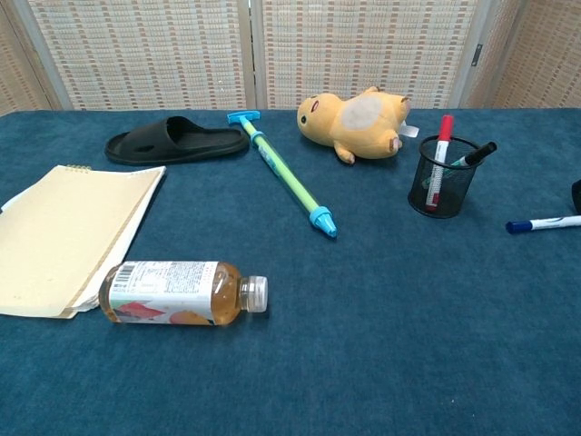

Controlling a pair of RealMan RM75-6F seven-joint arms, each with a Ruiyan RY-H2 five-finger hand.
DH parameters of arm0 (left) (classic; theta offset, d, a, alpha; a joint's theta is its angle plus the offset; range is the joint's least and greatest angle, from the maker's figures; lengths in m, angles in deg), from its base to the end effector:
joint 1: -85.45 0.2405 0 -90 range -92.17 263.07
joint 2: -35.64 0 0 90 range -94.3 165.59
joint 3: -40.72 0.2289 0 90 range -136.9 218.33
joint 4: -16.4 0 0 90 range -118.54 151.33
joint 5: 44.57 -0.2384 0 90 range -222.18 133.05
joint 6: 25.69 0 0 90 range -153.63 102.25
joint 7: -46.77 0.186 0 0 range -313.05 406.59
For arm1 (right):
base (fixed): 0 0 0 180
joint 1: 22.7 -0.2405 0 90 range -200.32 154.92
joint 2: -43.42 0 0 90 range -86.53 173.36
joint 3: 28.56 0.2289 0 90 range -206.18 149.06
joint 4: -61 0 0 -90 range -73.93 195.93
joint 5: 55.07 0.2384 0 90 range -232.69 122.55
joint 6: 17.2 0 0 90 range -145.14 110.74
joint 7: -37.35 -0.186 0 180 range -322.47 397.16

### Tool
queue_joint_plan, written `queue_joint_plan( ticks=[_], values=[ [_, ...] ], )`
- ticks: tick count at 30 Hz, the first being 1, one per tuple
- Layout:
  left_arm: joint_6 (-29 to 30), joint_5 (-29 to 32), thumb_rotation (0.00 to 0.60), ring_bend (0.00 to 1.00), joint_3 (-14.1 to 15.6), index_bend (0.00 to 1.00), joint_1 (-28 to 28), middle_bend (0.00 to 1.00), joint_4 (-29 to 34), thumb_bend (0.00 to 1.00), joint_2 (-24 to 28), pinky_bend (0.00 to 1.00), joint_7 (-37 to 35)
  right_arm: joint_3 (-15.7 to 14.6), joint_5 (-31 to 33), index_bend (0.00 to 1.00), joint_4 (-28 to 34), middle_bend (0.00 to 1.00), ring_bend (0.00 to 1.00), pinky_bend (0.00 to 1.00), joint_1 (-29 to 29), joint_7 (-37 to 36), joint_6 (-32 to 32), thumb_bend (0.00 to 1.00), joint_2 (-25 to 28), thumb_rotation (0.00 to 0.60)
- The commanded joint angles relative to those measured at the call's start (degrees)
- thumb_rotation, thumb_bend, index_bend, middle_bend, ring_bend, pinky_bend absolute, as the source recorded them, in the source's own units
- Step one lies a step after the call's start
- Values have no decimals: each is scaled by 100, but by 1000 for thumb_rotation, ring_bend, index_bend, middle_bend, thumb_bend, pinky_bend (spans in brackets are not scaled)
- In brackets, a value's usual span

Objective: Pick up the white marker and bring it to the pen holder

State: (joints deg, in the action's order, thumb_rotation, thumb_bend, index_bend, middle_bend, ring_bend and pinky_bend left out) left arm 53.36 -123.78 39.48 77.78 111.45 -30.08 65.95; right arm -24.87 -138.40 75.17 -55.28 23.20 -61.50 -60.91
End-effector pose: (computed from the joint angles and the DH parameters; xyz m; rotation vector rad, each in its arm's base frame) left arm -0.3018 0.2276 0.0910 -1.4963 -0.8228 -0.6101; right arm -0.3979 -0.4129 0.0280 1.6226 -0.8139 0.3739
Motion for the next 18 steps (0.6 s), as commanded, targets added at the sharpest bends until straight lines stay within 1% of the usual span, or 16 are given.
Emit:
queue_joint_plan(
  ticks=[1, 8, 18],
  values=[
    [6, -4, 600, 253, 0, 59, 2, 178, 2, 384, 5, 371, -9, -14, -22, 608, 98, 432, 407, 449, 20, 20, -87, 240, 54, 600],
    [23, -41, 600, 253, 12, 59, 4, 180, 9, 384, 14, 371, -32, -21, -72, 612, 552, 435, 409, 454, 67, 195, -463, 252, 329, 600],
    [56, -89, 600, 253, 23, 59, 14, 181, 17, 383, 23, 371, -63, 75, 8, 638, 1675, 454, 429, 485, 176, 695, -887, 252, 921, 600]
  ],
)
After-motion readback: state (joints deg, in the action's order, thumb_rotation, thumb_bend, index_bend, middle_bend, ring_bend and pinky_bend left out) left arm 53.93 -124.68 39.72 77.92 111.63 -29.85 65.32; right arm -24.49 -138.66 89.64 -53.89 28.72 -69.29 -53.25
